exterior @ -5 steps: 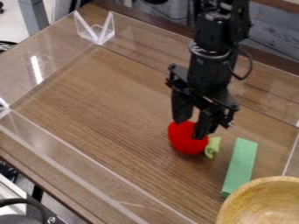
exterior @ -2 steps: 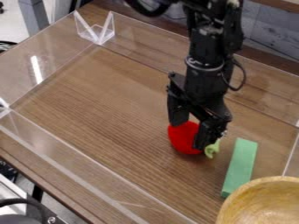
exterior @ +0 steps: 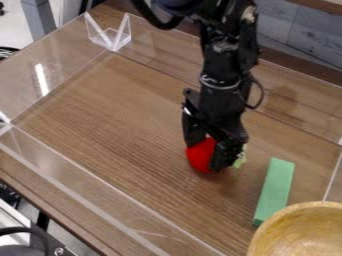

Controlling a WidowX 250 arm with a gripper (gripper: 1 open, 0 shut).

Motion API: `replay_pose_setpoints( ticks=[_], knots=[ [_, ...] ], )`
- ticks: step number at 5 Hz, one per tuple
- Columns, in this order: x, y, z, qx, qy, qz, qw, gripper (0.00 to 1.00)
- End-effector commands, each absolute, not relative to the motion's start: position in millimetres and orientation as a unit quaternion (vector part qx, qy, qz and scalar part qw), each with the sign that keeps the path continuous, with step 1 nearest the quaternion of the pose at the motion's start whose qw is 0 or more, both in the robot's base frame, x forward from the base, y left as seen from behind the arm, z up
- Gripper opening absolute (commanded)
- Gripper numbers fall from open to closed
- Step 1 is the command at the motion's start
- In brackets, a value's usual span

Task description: Move the red fruit to the left

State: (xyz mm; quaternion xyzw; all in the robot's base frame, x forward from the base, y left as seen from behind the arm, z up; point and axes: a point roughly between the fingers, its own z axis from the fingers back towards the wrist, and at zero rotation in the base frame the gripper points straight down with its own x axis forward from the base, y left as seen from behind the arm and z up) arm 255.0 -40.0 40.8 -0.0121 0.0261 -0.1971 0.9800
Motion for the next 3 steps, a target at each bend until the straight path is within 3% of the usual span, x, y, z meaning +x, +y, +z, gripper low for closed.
replay_pose_setpoints(
  ticks=[1,3],
  knots=[
    [256,-41,47.0,-0.012,0.016,-0.202,0.979,0.00],
    [257,-53,54.4,-0.012,0.014,-0.219,0.975,0.00]
  ],
)
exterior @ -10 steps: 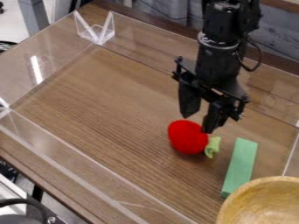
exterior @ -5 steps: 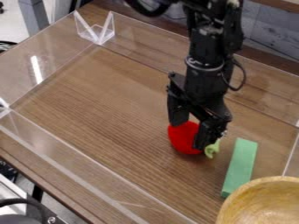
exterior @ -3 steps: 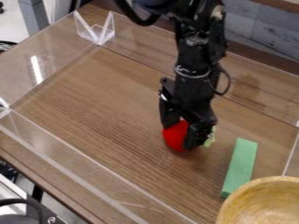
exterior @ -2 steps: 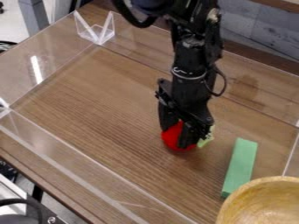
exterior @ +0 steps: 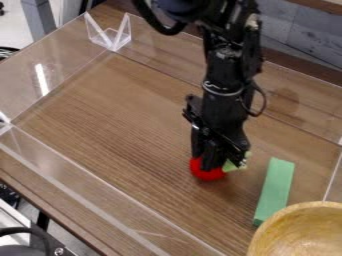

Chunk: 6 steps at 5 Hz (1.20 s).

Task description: Move the red fruit to the left

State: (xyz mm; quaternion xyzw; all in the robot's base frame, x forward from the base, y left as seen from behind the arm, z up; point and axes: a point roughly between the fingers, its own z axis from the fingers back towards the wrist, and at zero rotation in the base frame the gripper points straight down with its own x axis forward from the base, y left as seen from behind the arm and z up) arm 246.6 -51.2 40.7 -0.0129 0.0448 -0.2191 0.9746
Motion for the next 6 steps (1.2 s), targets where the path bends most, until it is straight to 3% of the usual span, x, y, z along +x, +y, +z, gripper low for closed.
replay_pose_setpoints(
  ticks=[1,2,4,5,6],
  knots=[
    [262,-59,60.4,-0.012,0.010,-0.223,0.975,1.00],
    [268,-65,62.3,-0.012,0.010,-0.230,0.973,0.00],
    [274,-63,99.6,0.000,-0.019,-0.209,0.978,0.00],
    [277,-43,125.8,0.012,-0.037,-0.163,0.986,0.00],
    [279,-12,136.9,0.024,-0.040,-0.081,0.996,0.00]
  ],
)
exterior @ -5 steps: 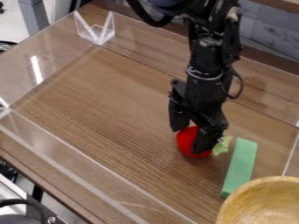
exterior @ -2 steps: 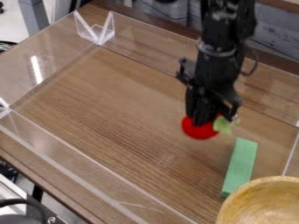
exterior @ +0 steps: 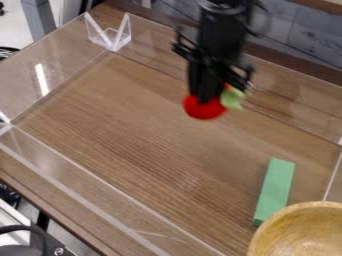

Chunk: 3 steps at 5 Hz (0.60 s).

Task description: Move the red fruit to the left

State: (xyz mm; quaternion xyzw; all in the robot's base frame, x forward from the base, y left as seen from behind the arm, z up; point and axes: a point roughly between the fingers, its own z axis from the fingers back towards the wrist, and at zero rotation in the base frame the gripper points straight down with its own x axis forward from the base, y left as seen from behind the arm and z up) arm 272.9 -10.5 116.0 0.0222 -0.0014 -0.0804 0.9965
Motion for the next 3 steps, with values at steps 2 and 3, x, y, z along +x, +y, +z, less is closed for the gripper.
replay_pose_setpoints(
  ticks=[2,3],
  knots=[
    [280,54,138.0,0.036,-0.037,0.042,0.998,0.00],
    [288,97,128.8,0.042,-0.037,0.042,0.998,0.00]
  ],
)
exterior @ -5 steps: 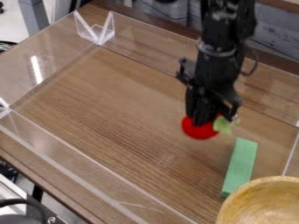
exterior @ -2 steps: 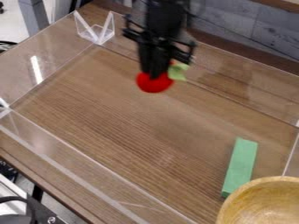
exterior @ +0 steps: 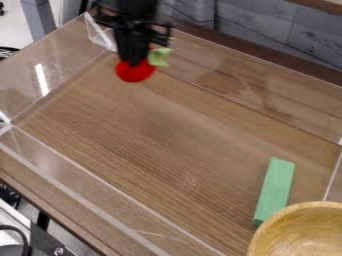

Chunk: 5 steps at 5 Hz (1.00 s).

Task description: Move the red fruit to the left

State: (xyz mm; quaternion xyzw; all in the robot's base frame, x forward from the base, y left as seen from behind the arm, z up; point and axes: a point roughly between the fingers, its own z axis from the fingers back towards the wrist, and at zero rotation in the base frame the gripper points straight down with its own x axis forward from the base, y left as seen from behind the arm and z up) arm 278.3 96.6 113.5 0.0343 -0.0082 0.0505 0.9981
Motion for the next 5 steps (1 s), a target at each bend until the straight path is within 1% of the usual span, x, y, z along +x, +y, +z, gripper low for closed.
replay_pose_setpoints(
  ticks=[1,2,3,4,5],
  knots=[
    [296,139,114.4,0.048,-0.033,0.047,0.997,0.00],
    [302,161,97.4,0.049,-0.034,0.029,0.998,0.00],
    [310,175,84.4,0.045,-0.038,0.005,0.998,0.00],
    [323,184,78.4,0.038,-0.041,0.000,0.998,0.00],
    [329,189,75.2,0.027,-0.041,-0.006,0.999,1.00]
  ],
)
